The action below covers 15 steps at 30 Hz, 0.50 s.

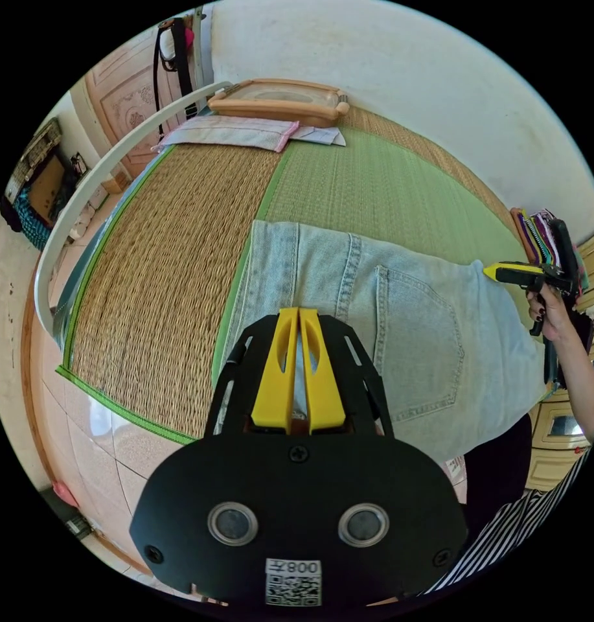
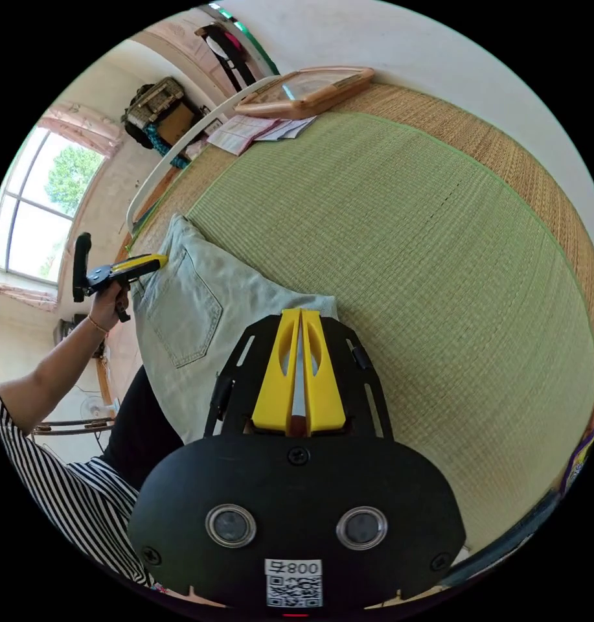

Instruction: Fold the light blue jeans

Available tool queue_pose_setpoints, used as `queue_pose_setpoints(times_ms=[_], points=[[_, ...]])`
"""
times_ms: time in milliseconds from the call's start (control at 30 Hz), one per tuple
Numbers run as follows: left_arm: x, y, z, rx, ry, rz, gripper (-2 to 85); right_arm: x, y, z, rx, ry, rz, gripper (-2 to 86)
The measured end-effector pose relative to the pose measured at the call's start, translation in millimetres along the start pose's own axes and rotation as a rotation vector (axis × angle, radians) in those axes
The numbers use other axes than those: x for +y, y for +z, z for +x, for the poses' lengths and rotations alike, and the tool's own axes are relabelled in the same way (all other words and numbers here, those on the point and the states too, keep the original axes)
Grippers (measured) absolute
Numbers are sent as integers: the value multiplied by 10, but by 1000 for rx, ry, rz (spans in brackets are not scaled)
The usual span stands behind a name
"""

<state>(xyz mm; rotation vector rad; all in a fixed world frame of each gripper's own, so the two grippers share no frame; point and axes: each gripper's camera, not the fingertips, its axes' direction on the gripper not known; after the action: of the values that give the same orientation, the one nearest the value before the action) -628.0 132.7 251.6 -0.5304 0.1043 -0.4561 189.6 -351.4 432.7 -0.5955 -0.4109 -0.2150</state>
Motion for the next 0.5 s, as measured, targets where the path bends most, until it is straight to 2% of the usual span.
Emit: queue_pose_setpoints(times_ms=[200,367,500], points=[[-187,45,62,-10,26,-23,0,-57,75,15,-62,41,0,1],[-322,40,159,-33,19,-17,1,83,-65,-172,77,38,69,1],[-408,89,188,-31,-5,-19,2,67,40,-132,47,68,16,3]])
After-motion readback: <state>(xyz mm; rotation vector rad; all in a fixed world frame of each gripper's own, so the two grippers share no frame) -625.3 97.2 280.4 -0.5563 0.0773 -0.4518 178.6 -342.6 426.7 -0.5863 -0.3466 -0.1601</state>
